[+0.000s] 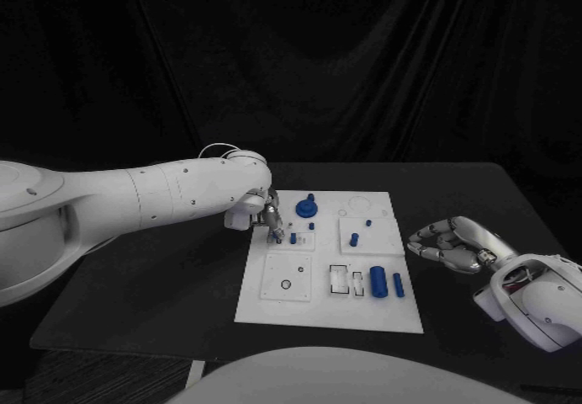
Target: Assemble the parts on the task board
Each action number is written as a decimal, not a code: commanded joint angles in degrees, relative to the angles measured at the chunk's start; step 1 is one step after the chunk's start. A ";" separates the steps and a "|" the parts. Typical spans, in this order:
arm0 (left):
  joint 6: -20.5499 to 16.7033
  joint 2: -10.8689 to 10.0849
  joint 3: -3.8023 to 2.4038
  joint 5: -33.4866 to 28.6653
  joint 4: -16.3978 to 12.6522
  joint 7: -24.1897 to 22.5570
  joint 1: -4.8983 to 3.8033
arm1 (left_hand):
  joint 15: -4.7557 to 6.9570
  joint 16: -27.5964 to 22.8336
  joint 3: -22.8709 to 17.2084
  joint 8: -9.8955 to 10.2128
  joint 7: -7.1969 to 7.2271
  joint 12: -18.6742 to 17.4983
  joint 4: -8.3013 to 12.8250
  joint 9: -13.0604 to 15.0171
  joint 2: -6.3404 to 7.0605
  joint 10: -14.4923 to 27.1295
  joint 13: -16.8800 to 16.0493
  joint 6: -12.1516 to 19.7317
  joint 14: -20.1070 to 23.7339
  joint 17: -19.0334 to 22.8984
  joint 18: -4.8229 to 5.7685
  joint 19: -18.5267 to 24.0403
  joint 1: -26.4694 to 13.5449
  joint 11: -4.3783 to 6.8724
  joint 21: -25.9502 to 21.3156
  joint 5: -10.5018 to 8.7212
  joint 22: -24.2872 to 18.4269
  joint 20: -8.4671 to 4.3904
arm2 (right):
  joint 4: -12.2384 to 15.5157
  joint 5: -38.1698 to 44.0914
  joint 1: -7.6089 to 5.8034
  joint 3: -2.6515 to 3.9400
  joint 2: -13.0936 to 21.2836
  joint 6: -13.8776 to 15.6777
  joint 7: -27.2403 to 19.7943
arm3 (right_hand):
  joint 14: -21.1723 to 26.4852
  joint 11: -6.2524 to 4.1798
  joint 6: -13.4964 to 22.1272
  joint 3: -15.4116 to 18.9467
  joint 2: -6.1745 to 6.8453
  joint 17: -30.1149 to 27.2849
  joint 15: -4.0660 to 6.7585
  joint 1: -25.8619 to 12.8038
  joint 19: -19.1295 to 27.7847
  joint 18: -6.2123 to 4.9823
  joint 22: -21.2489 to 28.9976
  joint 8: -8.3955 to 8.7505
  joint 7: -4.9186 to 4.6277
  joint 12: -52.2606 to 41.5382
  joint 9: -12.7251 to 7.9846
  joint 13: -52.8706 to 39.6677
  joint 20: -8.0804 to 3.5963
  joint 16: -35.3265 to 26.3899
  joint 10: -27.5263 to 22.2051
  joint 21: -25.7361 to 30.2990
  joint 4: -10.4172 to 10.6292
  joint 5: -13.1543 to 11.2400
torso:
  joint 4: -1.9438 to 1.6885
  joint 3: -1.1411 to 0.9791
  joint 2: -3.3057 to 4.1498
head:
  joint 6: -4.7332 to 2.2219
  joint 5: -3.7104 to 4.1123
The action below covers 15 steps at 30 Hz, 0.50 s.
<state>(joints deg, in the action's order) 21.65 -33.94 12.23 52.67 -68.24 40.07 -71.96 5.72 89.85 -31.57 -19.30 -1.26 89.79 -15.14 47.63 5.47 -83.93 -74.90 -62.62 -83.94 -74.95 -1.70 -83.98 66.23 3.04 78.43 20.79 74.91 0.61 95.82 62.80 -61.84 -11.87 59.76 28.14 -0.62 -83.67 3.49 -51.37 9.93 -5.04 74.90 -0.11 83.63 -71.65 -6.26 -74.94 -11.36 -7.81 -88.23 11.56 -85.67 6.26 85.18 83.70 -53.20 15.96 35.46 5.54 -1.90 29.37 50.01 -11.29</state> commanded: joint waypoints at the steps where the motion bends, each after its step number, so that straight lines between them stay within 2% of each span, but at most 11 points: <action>1: -1.08 0.26 -0.05 -0.59 0.23 0.74 0.26 | 0.14 0.15 -3.25 0.30 0.15 0.21 3.74 -0.01 -0.23 -6.07 -15.10 0.43 -6.06 -15.05 -0.86 -1.74 -0.19 -0.16 -0.25 0.09 11.60 -0.03 | 0.07 0.10 0.13 0.03 0.02 -0.27 0.93 | -2.42 0.03 -0.13 -0.24 0.04 8.81 0.13 0.47 0.22 -1.14 -5.24 -0.32 -0.03 0.18 -0.08 -1.67 -0.03 -0.19 3.11 0.25 -0.06 0.19 | 0.00 0.00 0.00 | -0.01 0.05; 15: -0.64 1.09 -0.05 -0.59 1.67 -0.01 0.86 | 0.14 0.15 -3.22 0.31 0.15 0.21 3.76 0.00 -0.25 -6.07 -15.10 0.44 -6.06 -15.05 -0.88 -1.71 -0.29 -0.16 -0.33 0.07 11.58 -0.02 | 0.15 0.10 0.13 0.03 0.13 -0.26 0.96 | -2.42 0.03 -0.13 -0.24 0.04 8.81 0.13 0.47 0.22 -1.14 -5.24 -0.32 -0.03 0.18 -0.08 -1.67 -0.03 -0.19 3.11 0.25 -0.06 0.19 | 0.05 0.01 -0.02 | -0.01 -0.06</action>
<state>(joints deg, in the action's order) 20.91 -33.00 12.23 52.56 -66.60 40.15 -71.23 5.72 89.85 -33.14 -19.29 -1.39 89.79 -13.25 47.62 5.61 -83.94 -74.94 -62.07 -83.94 -74.94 -1.70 -83.98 65.48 3.04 78.43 20.78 74.90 0.60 95.85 62.80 -61.84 -11.87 59.82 28.10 -0.58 -83.80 3.59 -51.37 9.94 -5.03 74.90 0.02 83.61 -71.65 -6.27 -74.93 -11.36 -7.81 -88.30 11.56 -85.67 6.26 85.18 83.60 -53.20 15.96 35.46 5.59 -1.91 29.34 50.01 -11.34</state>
